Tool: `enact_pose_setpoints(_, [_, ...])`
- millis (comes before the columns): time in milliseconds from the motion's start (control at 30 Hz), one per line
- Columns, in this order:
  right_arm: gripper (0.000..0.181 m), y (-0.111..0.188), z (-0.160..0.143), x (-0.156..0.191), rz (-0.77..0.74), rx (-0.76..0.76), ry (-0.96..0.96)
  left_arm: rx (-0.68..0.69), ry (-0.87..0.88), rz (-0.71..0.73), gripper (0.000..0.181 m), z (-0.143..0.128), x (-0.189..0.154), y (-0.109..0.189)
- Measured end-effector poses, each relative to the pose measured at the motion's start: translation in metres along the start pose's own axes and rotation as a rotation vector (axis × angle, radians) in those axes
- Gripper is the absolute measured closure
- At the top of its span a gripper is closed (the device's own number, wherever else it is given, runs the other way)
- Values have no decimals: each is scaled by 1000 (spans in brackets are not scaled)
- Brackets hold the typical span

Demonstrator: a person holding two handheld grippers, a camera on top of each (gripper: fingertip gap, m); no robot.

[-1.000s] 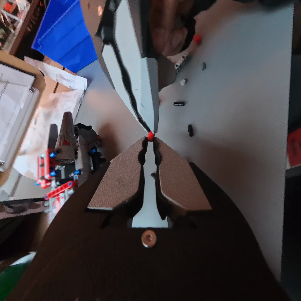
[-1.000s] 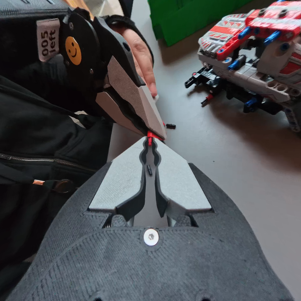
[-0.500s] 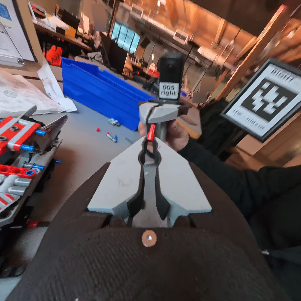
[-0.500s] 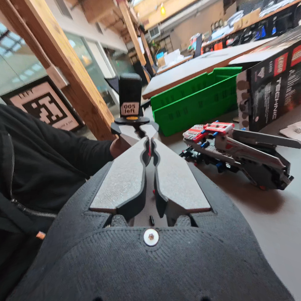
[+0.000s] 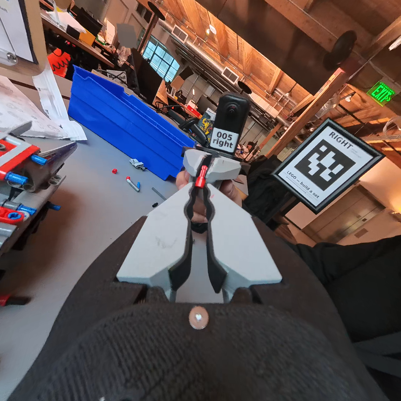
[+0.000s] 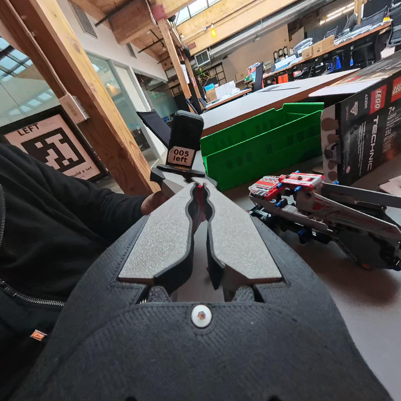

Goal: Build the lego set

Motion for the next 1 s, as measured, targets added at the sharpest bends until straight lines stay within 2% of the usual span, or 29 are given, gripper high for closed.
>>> enact_pose_setpoints(167, [180,0,-1,-2,5,-21,-34,-24,43,-6,177,1,1,0])
enact_pose_setpoints(333, [181,-3,-2,-3,-9,-57,-66,-79,161,-60,176,1,2,1])
enact_pose_setpoints(433, [181,-7,-7,-6,-115,-6,-67,-99,241,-71,177,-1,11,4])
enact_pose_setpoints(567, [181,-10,-2,-4,-164,-84,-131,-167,234,-85,179,2,6,6])
enact_pose_setpoints(633, [180,5,11,-12,-240,-211,-158,-157,216,-52,181,3,6,9])
enact_pose_setpoints(667, [181,25,25,-22,-282,-321,-190,-147,204,-35,181,-1,6,10])
enact_pose_setpoints(700, [181,45,40,-30,-283,-407,-217,-146,215,-42,181,-5,7,10])
enact_pose_setpoints(733, [181,56,49,-33,-251,-429,-218,-124,233,-72,181,-9,6,7])
enact_pose_setpoints(833, [181,51,40,-31,-254,-274,-166,-5,143,-30,181,-20,4,-10])
enact_pose_setpoints(1000, [181,36,32,-23,-184,-226,-175,49,-18,102,181,-8,7,-7])
Point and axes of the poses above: each gripper's, where its closed fingertips meet, y back along the fingers, z out of its top, x = y × z across the jaws, the point moved 5 cm from there along y, back along the fingers, and after that the axes turned 10 degrees about y, right-handed, at the moved point
